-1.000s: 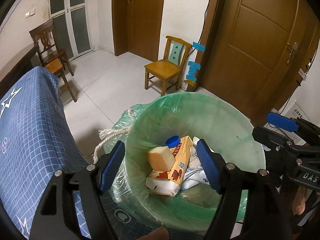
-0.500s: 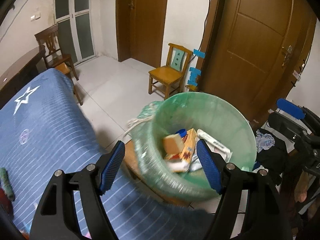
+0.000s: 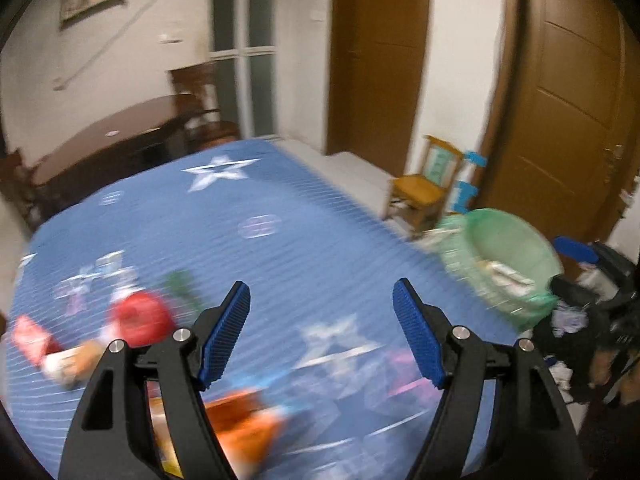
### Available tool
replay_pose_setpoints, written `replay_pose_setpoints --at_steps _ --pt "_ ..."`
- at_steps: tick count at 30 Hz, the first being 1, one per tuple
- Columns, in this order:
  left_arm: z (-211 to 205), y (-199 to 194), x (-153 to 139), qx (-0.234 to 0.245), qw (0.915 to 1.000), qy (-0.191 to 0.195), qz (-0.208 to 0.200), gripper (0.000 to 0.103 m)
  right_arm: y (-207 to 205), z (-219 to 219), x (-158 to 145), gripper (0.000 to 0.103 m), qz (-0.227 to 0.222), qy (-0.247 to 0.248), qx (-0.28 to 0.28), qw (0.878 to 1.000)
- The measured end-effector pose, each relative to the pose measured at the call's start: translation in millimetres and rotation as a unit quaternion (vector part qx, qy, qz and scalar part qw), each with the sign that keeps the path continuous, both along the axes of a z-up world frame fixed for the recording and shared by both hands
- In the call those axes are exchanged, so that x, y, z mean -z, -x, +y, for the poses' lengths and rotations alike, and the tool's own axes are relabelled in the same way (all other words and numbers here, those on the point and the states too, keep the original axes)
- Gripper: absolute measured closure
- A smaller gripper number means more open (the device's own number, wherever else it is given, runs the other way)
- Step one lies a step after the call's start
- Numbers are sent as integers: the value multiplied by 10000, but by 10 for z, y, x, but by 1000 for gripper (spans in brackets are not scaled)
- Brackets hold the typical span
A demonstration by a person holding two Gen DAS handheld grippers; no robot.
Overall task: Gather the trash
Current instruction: 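Move both open tools back over the table toward the remaining trash, then grasp the red Double Happiness box with the left tool while the right tool grasps the green scrubber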
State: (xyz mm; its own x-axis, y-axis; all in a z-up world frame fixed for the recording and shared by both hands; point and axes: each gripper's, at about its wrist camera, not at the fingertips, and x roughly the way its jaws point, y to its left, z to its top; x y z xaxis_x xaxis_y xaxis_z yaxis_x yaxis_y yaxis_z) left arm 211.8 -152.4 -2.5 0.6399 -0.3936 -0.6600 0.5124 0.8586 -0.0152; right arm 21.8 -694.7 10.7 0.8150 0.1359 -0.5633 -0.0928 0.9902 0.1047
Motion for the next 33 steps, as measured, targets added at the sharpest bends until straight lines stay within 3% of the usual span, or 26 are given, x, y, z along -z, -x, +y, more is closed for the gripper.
replay_pose_setpoints --at_steps 8,10,12,15,18,23,29,33 --pt "1683 -428 213 -1018 9927 -650 18 32 -304 802 110 19 292 16 -760 9967" --pt "1978 -519 347 -1091 9901 -870 136 32 -395 1072 158 19 390 -2 -1023 9940" --pt "2121 -549 418 -973 9914 -818 302 32 -487 1306 232 20 505 -55 -1296 9903" --pt "2127 -465 470 -566 9954 -641 437 32 -611 1622 331 20 629 -28 -1599 9851" --pt "2105 -294 438 158 9980 -221 565 32 -674 1800 416 20 725 -69 -1760 9817" --pt "2079 -273 488 827 9911 207 1026 32 -775 1974 527 20 912 -153 -1852 9783" --pt "1974 -403 729 1138 9800 8 1636 32 -815 2053 606 20 1052 -144 -1888 9763" --pt "1877 -495 839 1228 9761 -161 1788 32 -840 2121 624 20 1092 -131 -1922 9752"
